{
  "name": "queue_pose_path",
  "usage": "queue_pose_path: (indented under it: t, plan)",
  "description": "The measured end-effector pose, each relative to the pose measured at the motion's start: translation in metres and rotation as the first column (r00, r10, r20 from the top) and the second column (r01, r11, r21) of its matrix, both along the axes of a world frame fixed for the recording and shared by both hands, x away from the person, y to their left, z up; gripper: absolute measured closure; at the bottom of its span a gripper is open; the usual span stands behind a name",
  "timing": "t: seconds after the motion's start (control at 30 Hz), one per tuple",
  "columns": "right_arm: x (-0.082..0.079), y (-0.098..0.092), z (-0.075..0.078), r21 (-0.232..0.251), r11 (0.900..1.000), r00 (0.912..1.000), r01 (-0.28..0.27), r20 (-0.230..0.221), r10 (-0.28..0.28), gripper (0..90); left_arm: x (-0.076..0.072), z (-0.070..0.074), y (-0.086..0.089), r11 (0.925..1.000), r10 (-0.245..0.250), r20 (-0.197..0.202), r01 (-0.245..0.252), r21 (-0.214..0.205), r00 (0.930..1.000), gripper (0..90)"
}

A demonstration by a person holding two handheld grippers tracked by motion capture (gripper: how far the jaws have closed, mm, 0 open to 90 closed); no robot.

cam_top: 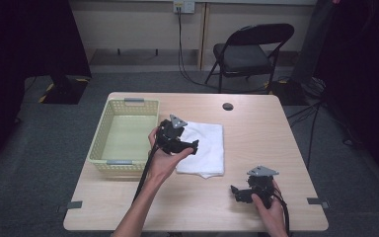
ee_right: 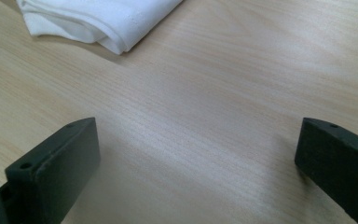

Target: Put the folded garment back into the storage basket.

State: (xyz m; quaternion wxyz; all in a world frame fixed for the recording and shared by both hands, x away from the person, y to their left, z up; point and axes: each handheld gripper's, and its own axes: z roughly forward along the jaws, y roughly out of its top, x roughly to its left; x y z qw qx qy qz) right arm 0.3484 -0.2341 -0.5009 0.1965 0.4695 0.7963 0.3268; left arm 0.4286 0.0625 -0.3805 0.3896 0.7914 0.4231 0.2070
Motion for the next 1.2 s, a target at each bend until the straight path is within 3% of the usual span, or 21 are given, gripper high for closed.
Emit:
queue_pose_path:
  t: [0.23, 0.53, 0.77, 1.13, 1.2]
  plan:
    - [0.000, 0.000, 0.000, 0.000, 1.0000, 1.0000, 0.000, 0.000, 0.000, 0.0, 0.009, -0.005, -0.009, 0.9999, -0.010, -0.013, 0.010, 0.000, 0.9999, 7.4]
    - [0.000, 0.000, 0.000, 0.000, 1.0000, 1.0000, 0.000, 0.000, 0.000, 0.0, 0.023, -0.013, -0.017, 0.9997, 0.013, -0.046, -0.012, 0.019, 0.9988, 6.2]
    - [0.000, 0.000, 0.000, 0.000, 1.0000, 1.0000, -0.005, 0.000, 0.005, 0.0, 0.034, -0.012, -0.024, 0.9994, 0.018, -0.044, -0.017, 0.030, 0.9989, 5.8]
    - [0.000, 0.000, 0.000, 0.000, 1.0000, 1.0000, -0.006, 0.001, 0.006, 0.0, 0.049, -0.039, -0.044, 0.9965, 0.025, -0.118, -0.016, 0.082, 0.9927, 7.8]
    - [0.000, 0.000, 0.000, 0.000, 1.0000, 1.0000, -0.007, 0.000, 0.007, 0.0, 0.051, -0.043, -0.047, 0.9970, 0.029, -0.129, -0.019, 0.075, 0.9912, 7.7]
